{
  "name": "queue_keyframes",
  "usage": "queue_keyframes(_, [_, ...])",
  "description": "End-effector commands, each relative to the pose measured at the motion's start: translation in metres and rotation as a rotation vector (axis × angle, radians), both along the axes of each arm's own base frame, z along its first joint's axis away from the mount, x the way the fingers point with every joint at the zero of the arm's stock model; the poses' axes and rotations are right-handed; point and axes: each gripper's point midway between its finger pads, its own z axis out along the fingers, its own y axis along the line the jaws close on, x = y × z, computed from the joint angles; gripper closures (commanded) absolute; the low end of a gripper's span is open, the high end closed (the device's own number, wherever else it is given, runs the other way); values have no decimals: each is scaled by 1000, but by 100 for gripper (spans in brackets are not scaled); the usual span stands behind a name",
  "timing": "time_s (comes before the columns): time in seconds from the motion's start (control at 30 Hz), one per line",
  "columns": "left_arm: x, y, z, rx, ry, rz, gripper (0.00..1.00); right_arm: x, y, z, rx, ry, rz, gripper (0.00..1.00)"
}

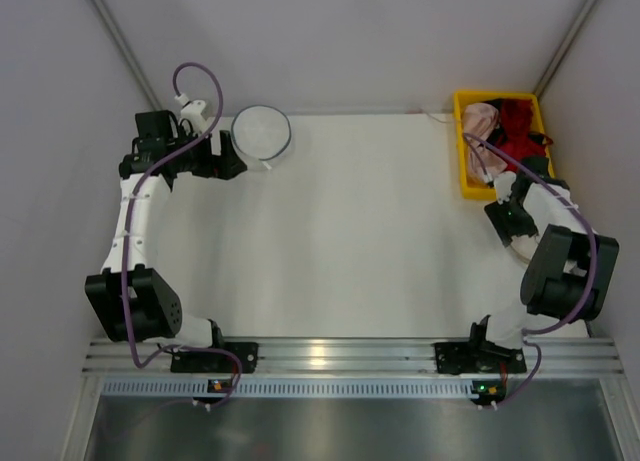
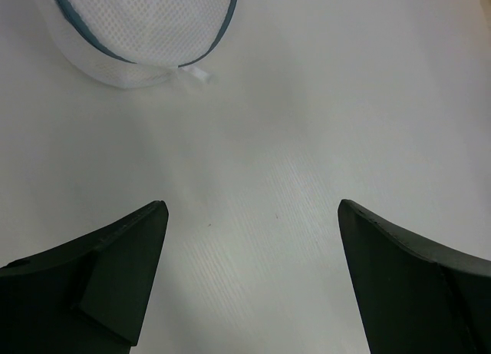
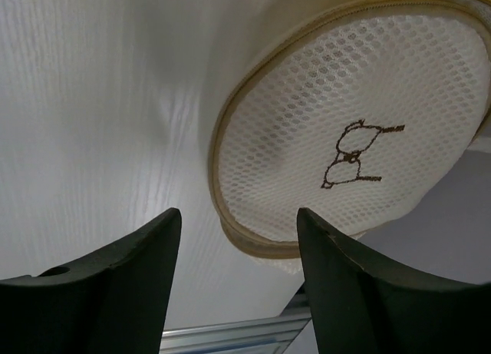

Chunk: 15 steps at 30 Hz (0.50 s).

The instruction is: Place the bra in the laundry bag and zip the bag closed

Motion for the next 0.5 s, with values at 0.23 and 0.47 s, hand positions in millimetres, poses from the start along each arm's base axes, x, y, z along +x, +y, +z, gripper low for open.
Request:
queue_keyframes(0.23, [12, -4, 26, -8, -81, -40, 1, 12, -17, -27, -27, 35, 47, 64])
queue_keyframes(0.47, [8, -4, 21, 2, -77, -42, 1, 0, -8, -28, 8, 61, 63, 100])
